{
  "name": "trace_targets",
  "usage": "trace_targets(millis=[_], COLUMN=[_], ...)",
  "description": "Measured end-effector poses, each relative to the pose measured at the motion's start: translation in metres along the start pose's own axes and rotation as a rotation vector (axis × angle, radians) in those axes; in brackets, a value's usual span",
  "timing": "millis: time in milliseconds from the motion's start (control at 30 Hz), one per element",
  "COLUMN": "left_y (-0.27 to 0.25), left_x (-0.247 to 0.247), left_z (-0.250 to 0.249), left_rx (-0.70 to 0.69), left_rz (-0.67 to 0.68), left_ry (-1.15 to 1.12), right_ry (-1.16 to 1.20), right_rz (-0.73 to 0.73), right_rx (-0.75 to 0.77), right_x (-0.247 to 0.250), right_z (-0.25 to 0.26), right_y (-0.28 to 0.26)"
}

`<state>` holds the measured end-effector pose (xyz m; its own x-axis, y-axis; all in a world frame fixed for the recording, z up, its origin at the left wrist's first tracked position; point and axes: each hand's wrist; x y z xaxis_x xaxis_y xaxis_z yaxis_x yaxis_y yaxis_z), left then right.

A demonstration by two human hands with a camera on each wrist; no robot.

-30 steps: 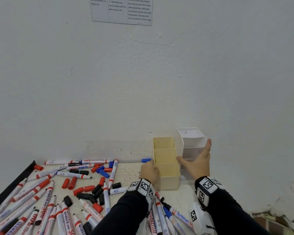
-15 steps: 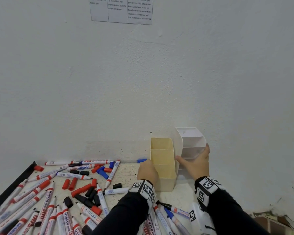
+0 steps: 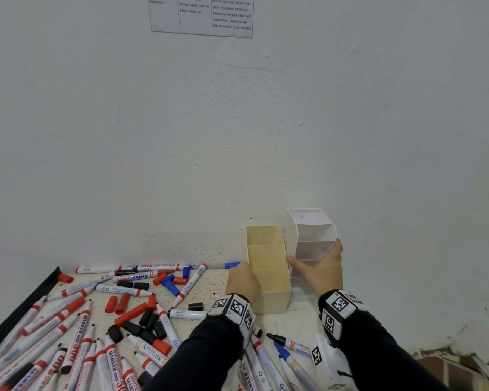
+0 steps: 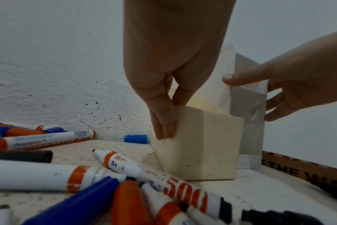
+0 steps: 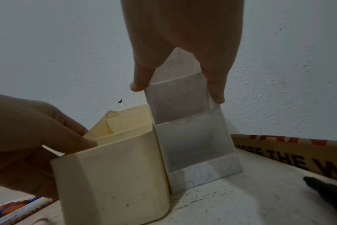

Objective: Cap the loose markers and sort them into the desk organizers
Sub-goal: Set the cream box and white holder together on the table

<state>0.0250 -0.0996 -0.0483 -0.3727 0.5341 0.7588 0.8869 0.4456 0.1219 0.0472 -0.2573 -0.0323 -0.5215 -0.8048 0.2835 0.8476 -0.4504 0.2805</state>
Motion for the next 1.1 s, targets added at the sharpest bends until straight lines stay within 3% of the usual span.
trace_targets(millis=[367,600,900,1100], left_y=[0.006,0.000,0.003,0.006], left_x=[0.001,0.005,0.005,0.002], left_z=[0.007,0.014,0.013,0.015], left_rx=[-0.032,-0.008,-0.015,-0.027], left_rz=[0.019,0.056,0.041,0.006], left_ry=[-0.187,-0.321,-0.312,-0.250], right_ry=[0.059,0.180,-0.109,-0.161], right_rz=[0.037,0.032,-0.089,-0.066], right_rx=[-0.009,-0.100,-0.021,0.036], right_x=[-0.001,-0.004,-0.002,-0.005], right_z=[-0.001,-0.007,-0.012,-0.015], right_y=[0.000,-0.001,0.010,0.014])
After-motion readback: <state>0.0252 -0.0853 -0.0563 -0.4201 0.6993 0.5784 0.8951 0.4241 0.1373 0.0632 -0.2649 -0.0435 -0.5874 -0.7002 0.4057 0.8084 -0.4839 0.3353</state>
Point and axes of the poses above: each hand's wrist, its own y-axis towards the middle knuckle, its own x-axis out of the back of the hand, z = x × y, and after that the axes turned 14 degrees about -z, right-handed
